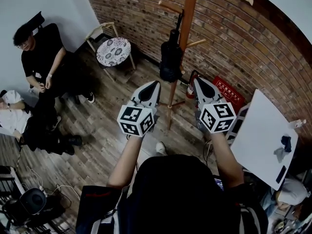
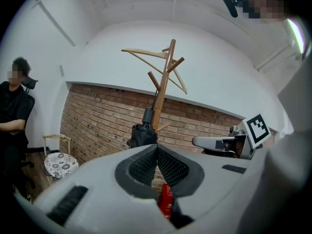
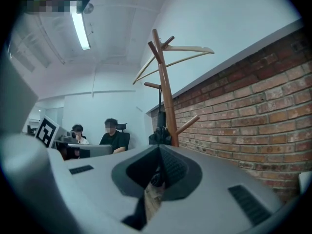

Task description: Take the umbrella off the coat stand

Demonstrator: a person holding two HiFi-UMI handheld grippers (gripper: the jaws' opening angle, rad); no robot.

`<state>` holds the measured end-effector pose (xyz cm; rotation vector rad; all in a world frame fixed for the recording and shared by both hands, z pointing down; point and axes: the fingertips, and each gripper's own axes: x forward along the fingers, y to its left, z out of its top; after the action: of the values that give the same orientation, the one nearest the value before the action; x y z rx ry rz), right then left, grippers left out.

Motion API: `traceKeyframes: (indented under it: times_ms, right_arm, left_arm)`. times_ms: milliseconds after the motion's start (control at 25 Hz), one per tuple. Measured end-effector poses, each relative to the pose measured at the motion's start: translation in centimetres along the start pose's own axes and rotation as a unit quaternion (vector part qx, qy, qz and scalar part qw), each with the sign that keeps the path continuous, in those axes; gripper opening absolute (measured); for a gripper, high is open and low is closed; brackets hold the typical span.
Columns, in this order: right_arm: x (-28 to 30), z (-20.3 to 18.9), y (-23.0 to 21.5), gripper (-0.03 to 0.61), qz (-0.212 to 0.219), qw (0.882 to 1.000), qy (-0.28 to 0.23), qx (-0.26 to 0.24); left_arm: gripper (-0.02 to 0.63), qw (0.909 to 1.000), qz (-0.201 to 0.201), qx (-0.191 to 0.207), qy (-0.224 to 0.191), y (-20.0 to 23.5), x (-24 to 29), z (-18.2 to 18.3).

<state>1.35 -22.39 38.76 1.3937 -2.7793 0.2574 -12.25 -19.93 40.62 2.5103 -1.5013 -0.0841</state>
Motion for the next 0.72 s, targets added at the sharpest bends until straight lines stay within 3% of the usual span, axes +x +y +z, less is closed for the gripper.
traceKeyframes:
  times_ms: [720]
  right_arm:
    - [2.7,-0.9,-1.3,0.029,0.001,1.0,0.008,0.011]
  left_arm:
    - [0.02,0.9995,-0.013,-0.02,0.021,1.7,2.8,-1.5]
